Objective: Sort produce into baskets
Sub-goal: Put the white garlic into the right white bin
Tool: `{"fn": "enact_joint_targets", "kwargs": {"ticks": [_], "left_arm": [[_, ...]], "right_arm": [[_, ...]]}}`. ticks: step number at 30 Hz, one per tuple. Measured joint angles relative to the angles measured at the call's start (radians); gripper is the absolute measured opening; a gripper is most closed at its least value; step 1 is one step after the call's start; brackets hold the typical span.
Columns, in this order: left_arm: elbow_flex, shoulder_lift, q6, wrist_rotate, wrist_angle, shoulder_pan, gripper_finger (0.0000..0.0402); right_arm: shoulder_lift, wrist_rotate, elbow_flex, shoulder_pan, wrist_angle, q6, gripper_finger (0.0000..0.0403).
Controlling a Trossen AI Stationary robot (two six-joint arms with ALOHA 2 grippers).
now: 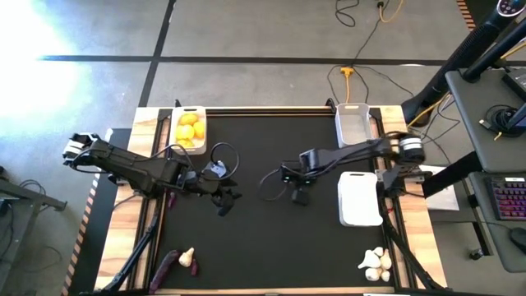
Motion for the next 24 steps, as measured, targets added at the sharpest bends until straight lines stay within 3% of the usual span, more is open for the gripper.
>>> {"fn": "enact_joint_targets", "kwargs": {"ticks": [6,10,17,24], "left_arm": [[0.000,0.000,0.045,-0.024,0.003,0.002,0.0223],[0.000,0.000,0.070,-0.072,0.013,0.004,0.0223],[0.000,-0.001,0.096,-0.075,0.068,0.006,0.0223],[0.000,-0.001,0.081,-0.074,0.067,0.006,0.0223]], "right_arm": [[-0.239,-0.009,0.039,0.065,-0.334,0.158,0.0125],[-0.414,-0.010,0.030,0.121,-0.448,0.345,0.0125],[-0.594,-0.010,-0.073,0.181,-0.486,0.527,0.0125],[-0.640,-0.006,-0.323,0.176,-0.410,0.599,0.0125]]}}
